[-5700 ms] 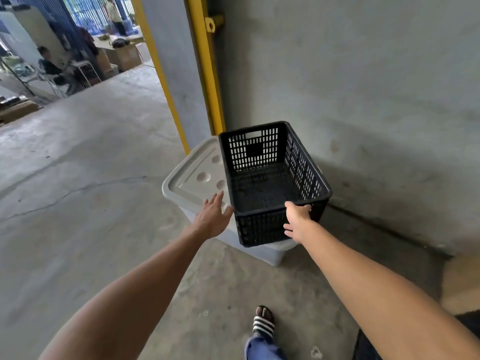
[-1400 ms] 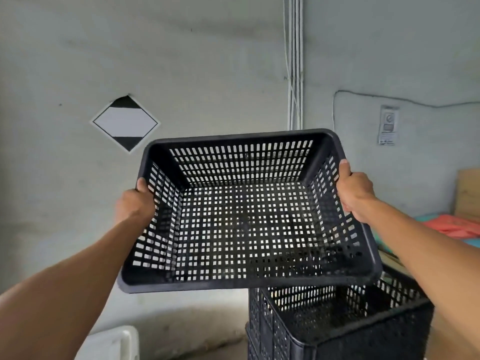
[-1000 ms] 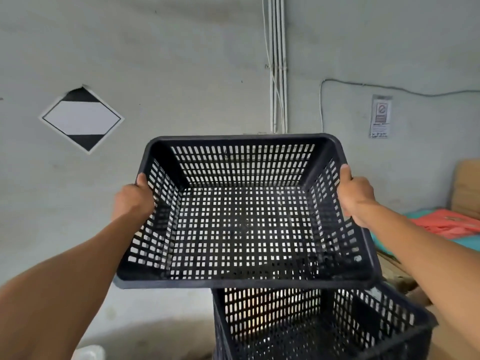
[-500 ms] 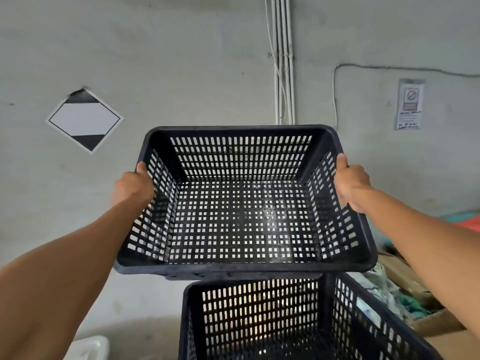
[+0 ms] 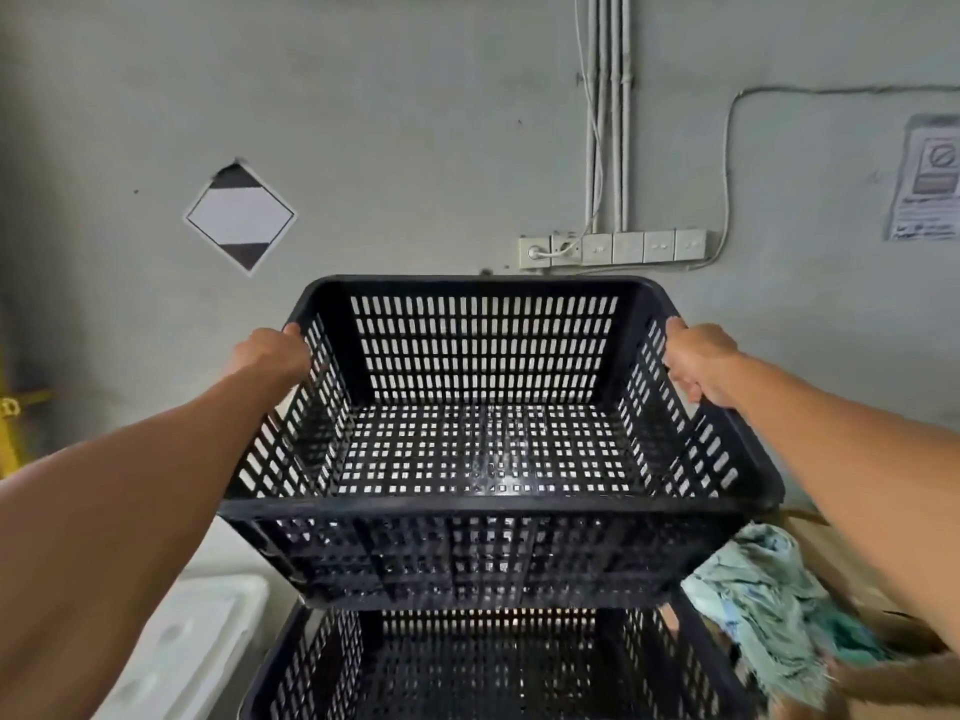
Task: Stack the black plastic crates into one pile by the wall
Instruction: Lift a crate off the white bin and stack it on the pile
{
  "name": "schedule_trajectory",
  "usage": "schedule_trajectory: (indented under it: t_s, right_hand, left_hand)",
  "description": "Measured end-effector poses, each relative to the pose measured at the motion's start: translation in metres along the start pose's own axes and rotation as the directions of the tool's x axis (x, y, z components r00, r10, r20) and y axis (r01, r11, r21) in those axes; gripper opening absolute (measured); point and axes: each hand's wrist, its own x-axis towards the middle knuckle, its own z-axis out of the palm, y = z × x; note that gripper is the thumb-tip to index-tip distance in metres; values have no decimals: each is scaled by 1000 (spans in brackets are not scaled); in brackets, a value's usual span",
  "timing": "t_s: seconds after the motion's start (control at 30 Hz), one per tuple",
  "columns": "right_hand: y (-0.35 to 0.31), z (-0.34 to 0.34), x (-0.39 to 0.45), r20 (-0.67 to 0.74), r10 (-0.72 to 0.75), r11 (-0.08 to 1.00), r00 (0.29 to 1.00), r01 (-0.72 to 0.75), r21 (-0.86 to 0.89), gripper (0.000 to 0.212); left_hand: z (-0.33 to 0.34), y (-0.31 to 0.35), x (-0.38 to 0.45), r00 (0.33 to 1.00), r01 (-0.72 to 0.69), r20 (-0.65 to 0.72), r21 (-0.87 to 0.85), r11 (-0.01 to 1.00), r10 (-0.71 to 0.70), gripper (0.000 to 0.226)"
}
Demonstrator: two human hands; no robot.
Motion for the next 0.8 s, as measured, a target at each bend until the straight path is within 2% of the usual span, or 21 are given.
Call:
schedule_trajectory:
  t_s: [0.07,0.13,0.23,0.27,0.37,0.43,0.53,0.63,0.8]
  right_hand:
    - [-1,-2,5,72,8,1000,997,-7,-19,56]
    - [0,-2,11,163,1,1000,987,2,-18,43]
    - [4,4,13,284,58,991,957,-22,-129,16]
    - [7,7,12,321,96,984,942,-42,-172,13]
    - [15,11,8,348,107,964,931,-12,-266,15]
    - [14,11,10,347,47,955,937,59,-289,19]
    - [12,11,15,340,37,960,940,61,-273,17]
    - [9,14,19,340,36,938,940,85,-335,29]
    - [5,14,31,329,65,900,942,87,-427,30]
  left_hand:
    - [-3,1,-5,998,-25,57,37,999,23,44]
    - [-8,3,-9,990,-47,135,109,993,32,27]
    - [-8,4,-14,964,-102,262,182,978,52,21]
    - [-5,5,-16,949,-117,310,199,973,50,21]
    - [2,1,-22,919,-189,389,273,943,71,14]
    - [3,-4,-19,924,-213,375,331,919,79,22]
    - [3,-10,-13,933,-263,342,427,865,115,28]
    - [3,-8,-9,919,-287,375,427,858,121,19]
    - [5,-6,-3,871,-251,490,412,876,19,16]
